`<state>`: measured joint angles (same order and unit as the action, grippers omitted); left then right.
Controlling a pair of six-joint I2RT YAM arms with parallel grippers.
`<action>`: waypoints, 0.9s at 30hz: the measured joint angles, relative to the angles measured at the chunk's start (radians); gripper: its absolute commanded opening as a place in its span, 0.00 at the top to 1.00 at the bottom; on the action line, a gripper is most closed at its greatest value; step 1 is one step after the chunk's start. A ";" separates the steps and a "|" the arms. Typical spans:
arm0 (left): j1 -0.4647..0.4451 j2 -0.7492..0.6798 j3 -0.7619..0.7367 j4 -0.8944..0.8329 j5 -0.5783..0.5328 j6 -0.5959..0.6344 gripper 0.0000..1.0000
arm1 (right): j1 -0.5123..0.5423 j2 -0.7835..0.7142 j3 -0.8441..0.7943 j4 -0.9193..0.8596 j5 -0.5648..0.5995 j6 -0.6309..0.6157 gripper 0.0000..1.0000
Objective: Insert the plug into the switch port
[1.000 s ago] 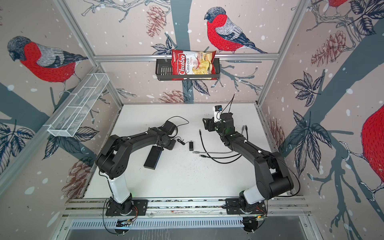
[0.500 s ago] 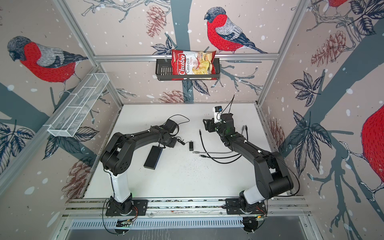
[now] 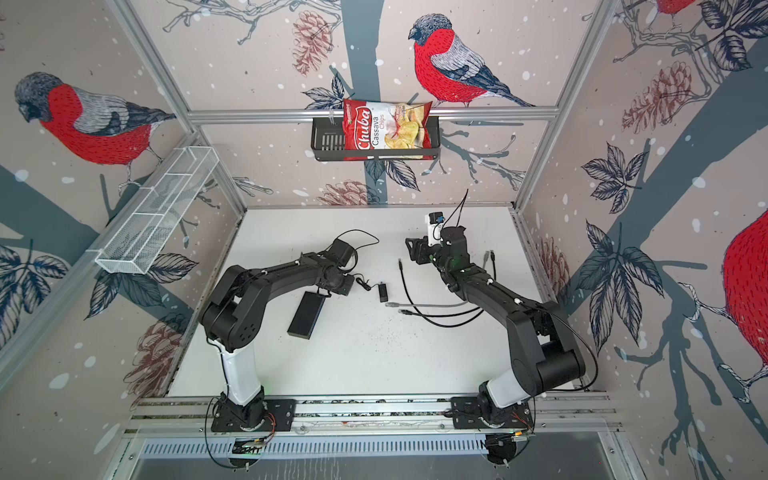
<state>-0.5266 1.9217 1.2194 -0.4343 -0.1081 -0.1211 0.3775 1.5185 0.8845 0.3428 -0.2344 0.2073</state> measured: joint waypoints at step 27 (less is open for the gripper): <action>-0.165 -0.274 -0.159 0.239 0.051 0.450 1.00 | 0.030 -0.032 -0.219 0.232 -0.354 -0.543 0.23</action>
<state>-0.6914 1.6474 1.0599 -0.1951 -0.0570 0.3290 0.4076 1.4860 0.6651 0.5747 -0.5888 -0.3359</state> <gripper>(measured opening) 0.087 0.776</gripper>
